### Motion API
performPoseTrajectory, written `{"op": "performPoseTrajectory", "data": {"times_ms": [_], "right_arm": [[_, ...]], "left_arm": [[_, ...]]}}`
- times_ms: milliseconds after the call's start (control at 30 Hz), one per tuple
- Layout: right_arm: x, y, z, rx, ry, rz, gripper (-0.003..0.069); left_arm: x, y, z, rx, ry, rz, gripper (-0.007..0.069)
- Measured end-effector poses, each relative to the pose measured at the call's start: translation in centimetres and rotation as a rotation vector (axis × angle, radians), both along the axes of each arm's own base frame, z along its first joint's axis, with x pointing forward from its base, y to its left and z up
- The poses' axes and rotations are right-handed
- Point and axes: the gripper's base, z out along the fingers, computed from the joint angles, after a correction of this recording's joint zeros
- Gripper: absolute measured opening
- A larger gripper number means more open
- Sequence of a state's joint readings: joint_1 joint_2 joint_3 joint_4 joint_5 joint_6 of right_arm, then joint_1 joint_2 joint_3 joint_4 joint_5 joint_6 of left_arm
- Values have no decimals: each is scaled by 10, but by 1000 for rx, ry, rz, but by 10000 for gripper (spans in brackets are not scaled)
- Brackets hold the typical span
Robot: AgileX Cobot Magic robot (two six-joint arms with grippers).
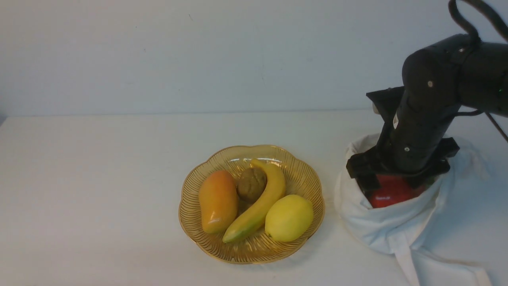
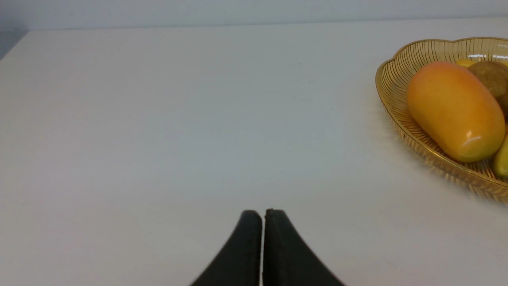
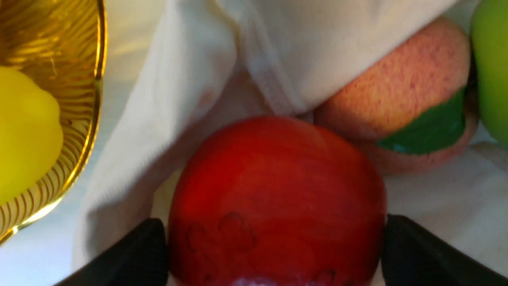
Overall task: Take the fruit out of the cloth bag on the white table and place them on a plate.
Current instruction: 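Reach into the cloth bag and grasp a fruit inside it with the right gripper, then move the fruit from the bag and place it onto the plate with the right gripper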
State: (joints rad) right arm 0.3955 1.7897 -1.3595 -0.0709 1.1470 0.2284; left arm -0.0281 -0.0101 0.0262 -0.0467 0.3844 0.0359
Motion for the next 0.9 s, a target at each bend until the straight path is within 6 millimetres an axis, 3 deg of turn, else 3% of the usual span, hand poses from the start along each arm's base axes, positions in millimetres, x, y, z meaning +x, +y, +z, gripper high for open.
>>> {"op": "performPoseTrajectory", "data": {"times_ms": [133, 333, 500, 567, 600, 767, 800, 900], "right_arm": [[-2, -1, 0, -6, 23, -4, 579], [-2, -1, 2, -12, 19, 2, 580], [-4, -6, 15, -34, -30, 12, 580], [-6, -10, 38, -38, -103, 10, 580], [-6, -10, 40, -38, -109, 10, 580], [-18, -11, 104, 77, -282, -8, 580], [-18, -11, 104, 77, -282, -8, 580], [-27, 5, 132, 207, -353, 48, 580]], "left_arm": [[0, 0, 0, 0, 0, 0, -8], [0, 0, 0, 0, 0, 0, -8], [0, 0, 0, 0, 0, 0, -8], [0, 0, 0, 0, 0, 0, -8], [0, 0, 0, 0, 0, 0, -8], [0, 0, 0, 0, 0, 0, -8], [0, 0, 0, 0, 0, 0, -8], [0, 0, 0, 0, 0, 0, -8]]}}
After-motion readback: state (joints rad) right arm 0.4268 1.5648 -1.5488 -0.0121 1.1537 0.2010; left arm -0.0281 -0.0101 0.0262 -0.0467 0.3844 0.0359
